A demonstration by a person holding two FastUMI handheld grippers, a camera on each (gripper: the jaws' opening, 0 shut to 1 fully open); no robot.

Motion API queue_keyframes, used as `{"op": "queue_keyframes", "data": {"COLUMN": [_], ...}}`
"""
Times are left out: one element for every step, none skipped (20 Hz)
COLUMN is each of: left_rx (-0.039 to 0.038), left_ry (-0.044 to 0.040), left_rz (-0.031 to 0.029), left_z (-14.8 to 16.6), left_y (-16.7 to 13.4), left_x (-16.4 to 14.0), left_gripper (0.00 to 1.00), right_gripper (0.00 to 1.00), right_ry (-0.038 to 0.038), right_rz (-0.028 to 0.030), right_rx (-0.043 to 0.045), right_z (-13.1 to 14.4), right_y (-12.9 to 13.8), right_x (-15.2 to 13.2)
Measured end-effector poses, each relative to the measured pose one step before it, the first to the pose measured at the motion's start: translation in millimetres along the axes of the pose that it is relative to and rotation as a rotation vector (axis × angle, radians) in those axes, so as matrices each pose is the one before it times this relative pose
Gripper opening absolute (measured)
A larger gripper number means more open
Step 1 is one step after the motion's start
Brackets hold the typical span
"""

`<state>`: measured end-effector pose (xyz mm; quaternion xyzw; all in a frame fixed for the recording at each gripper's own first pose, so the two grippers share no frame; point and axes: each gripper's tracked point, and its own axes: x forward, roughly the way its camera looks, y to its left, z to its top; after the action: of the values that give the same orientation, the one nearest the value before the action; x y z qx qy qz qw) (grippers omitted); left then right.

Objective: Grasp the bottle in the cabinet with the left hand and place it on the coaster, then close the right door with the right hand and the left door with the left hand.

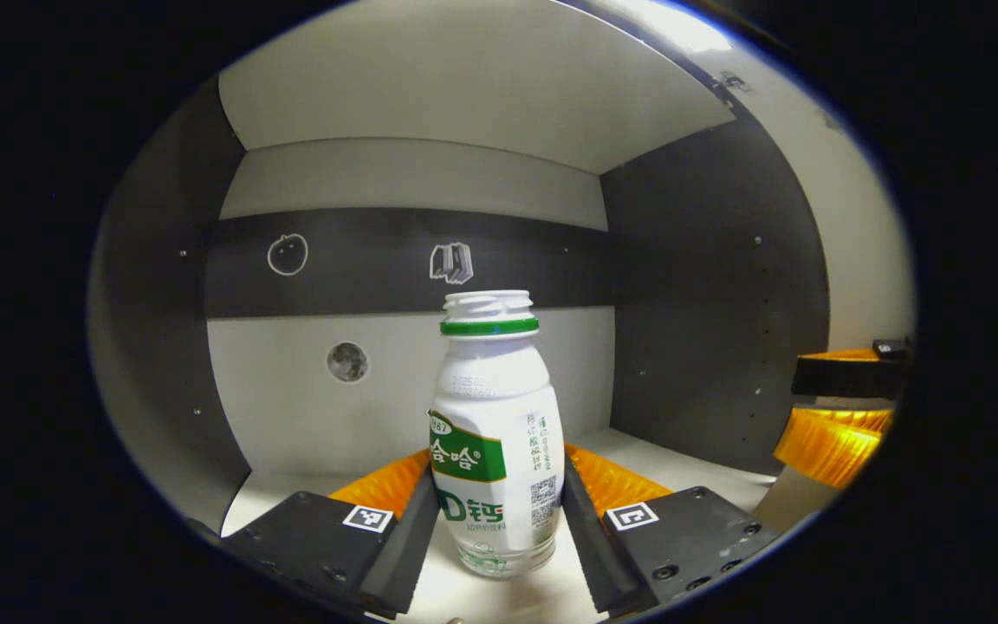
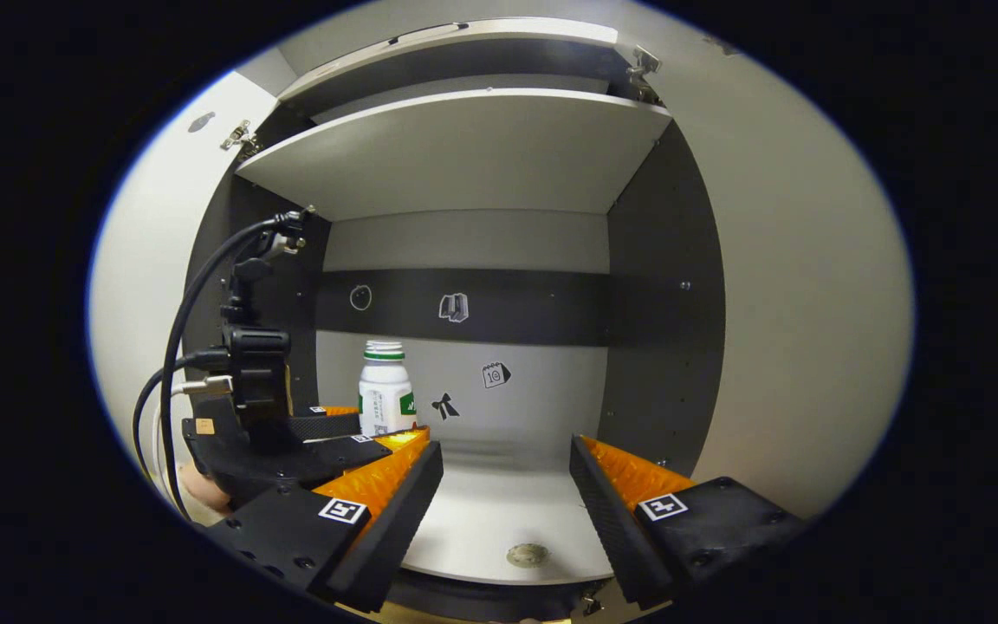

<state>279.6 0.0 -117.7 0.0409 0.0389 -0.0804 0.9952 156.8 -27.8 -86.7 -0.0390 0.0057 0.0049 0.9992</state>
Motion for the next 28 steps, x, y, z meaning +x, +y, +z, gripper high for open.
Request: {"op": "queue_keyframes", "data": {"left_rx": [-0.00665,-0.00387,-0.00458,-0.00651,-0.00830,-0.00765,-0.00307,0.00294,0.00749,0.00780,0.00501,0.00236,0.00133,-0.00047,-0.00138,0.00070,-0.00030,0.00000,0.00452,0.00663,0.00560,0.00164,-0.00100,-0.00140,0.00021,-0.00017,0.00090,0.00218], "left_ry": [-0.00487,-0.00509,-0.00781,-0.00912,-0.00900,-0.01115,-0.00963,-0.00565,-0.00372,-0.00136,0.00142,-0.00033,-0.00202,-0.00016,0.00158,0.00073,-0.00038,-0.00273,-0.00568,-0.00254,-0.00259,-0.00347,-0.00147,-0.00266,-0.00331,-0.00111,-0.00374,-0.00405], "left_rz": [0.00128,0.00469,0.00687,0.00443,0.00256,0.00334,0.00307,0.00723,0.00784,0.00541,0.00189,0.00311,0.00350,0.00151,0.00009,-0.00318,-0.00658,-0.00691,-0.00229,-0.00169,-0.00221,-0.00342,-0.00411,-0.00190,-0.00311,-0.00511,-0.00378,-0.00229], "left_z": [5.70,5.51,7.11,6.82,7.43,6.96,6.36,4.34,3.94,2.93,2.74,1.32,2.09,1.17,1.37,0.53,1.90,1.90,3.64,1.66,2.65,1.45,1.31,0.78,1.40,-0.04,0.97,-1.08], "left_y": [-1.62,0.51,0.05,-1.57,-0.97,-0.84,-1.22,0.20,0.22,-0.29,-1.22,-0.66,-0.48,-0.79,-0.20,-1.63,-2.27,-2.09,-0.79,-1.14,-1.14,-2.33,-2.02,-1.20,-1.87,-2.26,-1.94,-1.69], "left_x": [-8.38,-9.27,-9.66,-10.51,-10.68,-10.74,-10.12,-10.35,-9.29,-8.59,-8.94,-8.05,-8.58,-8.22,-8.48,-6.70,-7.55,-6.55,-6.43,-6.50,-8.05,-7.78,-7.43,-7.63,-9.16,-8.56,-8.95,-7.83], "left_gripper": [0.75,0.75,0.75,0.75,0.75,0.75,0.75,0.75,0.75,0.75,0.75,0.75,0.75,0.75,0.75,0.75,0.75,0.75,0.75,0.75,0.75,0.75,0.75,0.75,0.75,0.75,0.75,0.75], "right_gripper": [0.98,0.98,0.98,0.98,0.98,0.98,0.97,0.98,0.98,0.98,0.98,0.97,0.97,0.97,0.97,0.97,0.97,0.97,0.97,0.97,0.97,0.97,0.97,0.98,0.97,0.98,0.98,0.97], "right_ry": [-0.00438,-0.00417,-0.00436,-0.00389,-0.00156,0.00340,0.00199,0.00206,-0.00013,-0.00372,-0.00643,-0.00782,-0.00741,-0.00312,-0.00056,-0.00029,-0.00068,-0.00205,-0.00286,-0.00249,-0.00284,-0.00102,-0.00120,-0.00131,-0.00233,-0.00436,-0.00381,-0.00211], "right_rz": [0.00287,0.00411,0.00168,0.00168,0.00211,-0.00018,0.00184,-0.00082,0.00165,0.00412,0.00210,0.00196,0.00065,0.00158,-0.00129,-0.00196,-0.00100,0.00056,-0.00042,-0.00301,-0.00312,-0.00693,-0.00882,-0.00764,-0.00771,-0.00748,-0.00638,-0.00959], "right_rx": [0.00085,0.00118,0.00173,0.00194,0.00058,-0.00285,-0.00635,-0.00829,-0.00599,-0.00178,0.00127,0.00553,0.00589,0.00083,-0.00460,-0.00426,-0.00190,0.00046,0.00001,-0.00209,-0.00296,-0.00236,-0.00095,0.00048,0.00080,-0.00005,-0.00341,-0.00795], "right_z": [3.47,4.41,4.64,4.83,4.19,2.74,3.17,3.09,2.69,4.12,4.30,3.49,3.76,1.84,1.26,2.14,1.92,1.64,2.81,1.97,3.11,2.06,0.62,2.03,2.18,2.32,2.59,1.82], "right_y": [0.86,2.05,1.70,3.29,2.30,1.96,2.91,1.99,2.38,3.22,3.29,2.33,2.50,2.93,0.67,1.72,1.42,1.52,1.43,1.22,1.35,-0.74,-0.95,-0.62,0.44,-0.53,-0.07,-0.91], "right_x": [-4.42,-5.13,-5.54,-7.39,-6.39,-6.40,-6.76,-9.24,-7.29,-7.37,-7.04,-5.95,-7.08,-5.89,-6.00,-5.85,-6.01,-4.66,-5.07,-5.66,-7.01,-6.89,-5.84,-7.16,-6.76,-7.26,-6.87,-6.84]}}
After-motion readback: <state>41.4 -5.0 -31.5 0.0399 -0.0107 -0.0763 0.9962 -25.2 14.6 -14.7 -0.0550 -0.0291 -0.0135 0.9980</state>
